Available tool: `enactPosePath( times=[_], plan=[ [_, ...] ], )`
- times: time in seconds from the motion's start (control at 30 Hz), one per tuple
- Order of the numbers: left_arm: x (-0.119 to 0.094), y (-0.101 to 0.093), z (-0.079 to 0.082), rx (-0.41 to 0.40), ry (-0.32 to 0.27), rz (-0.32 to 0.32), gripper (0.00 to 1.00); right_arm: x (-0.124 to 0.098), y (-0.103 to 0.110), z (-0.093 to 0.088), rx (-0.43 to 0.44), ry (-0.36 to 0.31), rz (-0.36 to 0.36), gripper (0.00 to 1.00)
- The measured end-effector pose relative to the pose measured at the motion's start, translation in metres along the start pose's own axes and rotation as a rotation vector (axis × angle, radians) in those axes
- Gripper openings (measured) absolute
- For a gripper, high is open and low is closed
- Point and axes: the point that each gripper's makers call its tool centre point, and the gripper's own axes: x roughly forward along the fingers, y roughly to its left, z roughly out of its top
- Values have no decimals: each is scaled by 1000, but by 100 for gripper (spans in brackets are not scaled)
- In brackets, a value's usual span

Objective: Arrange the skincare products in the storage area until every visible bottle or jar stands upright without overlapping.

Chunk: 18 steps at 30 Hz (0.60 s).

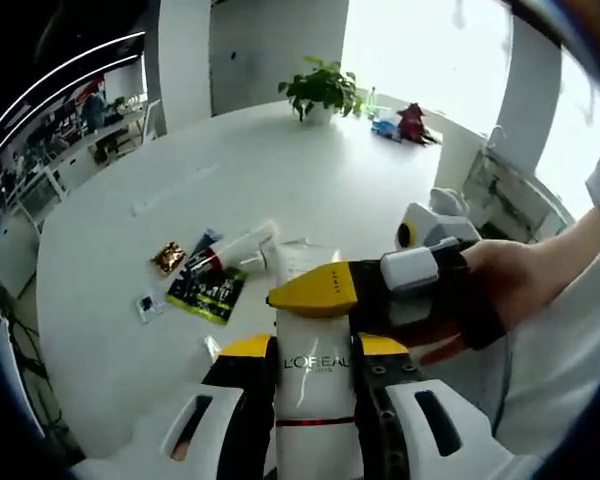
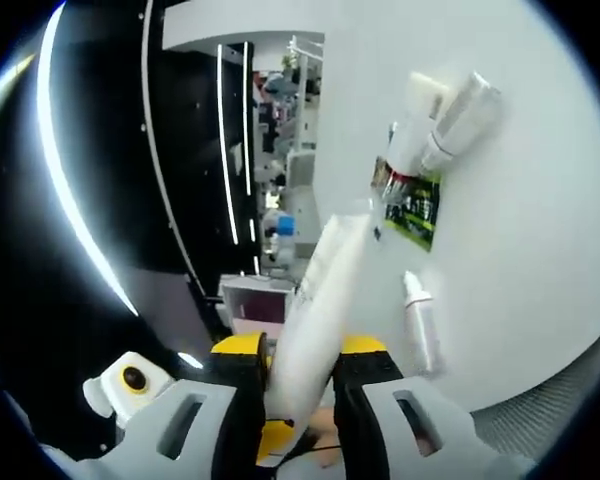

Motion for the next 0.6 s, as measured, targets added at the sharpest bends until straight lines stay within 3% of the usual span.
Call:
enactPosePath(
  times=[0.27, 0.47, 0.6],
  plan=[
    [0, -2, -2, -2, -7, -5, 32, 1, 4, 3, -76, -4, 43, 21],
    [-2, -5, 3, 18, -39, 0, 33, 0, 8, 8, -75, -14, 71, 18],
    [-2, -6, 3, 41, -55, 5, 33, -3, 15, 7, -204, -3, 85, 17]
  ],
)
